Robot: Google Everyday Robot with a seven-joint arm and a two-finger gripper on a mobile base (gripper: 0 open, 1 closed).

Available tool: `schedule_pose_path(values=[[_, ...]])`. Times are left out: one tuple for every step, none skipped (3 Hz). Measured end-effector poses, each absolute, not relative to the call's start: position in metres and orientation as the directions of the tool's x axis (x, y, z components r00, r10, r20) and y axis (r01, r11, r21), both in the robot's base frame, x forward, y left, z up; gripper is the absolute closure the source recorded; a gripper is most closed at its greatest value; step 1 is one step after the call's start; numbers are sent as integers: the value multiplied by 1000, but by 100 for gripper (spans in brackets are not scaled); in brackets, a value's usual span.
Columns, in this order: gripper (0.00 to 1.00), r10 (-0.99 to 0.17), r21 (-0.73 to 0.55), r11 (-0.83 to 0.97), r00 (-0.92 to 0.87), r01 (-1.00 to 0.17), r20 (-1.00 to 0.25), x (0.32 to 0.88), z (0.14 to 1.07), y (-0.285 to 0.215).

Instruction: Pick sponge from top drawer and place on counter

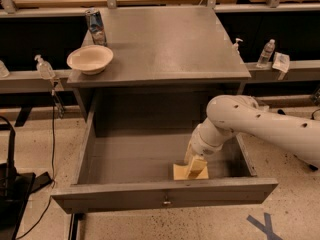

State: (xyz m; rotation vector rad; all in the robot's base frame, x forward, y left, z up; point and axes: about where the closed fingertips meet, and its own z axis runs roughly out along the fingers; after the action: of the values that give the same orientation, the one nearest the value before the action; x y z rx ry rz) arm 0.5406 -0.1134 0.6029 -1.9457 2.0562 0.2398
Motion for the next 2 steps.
schedule_pose_path(values=[[60,-944,-83,69,-38,-994,-327,541,603,-113],[64,-944,-83,69,-38,-994,-327,541,603,-113]])
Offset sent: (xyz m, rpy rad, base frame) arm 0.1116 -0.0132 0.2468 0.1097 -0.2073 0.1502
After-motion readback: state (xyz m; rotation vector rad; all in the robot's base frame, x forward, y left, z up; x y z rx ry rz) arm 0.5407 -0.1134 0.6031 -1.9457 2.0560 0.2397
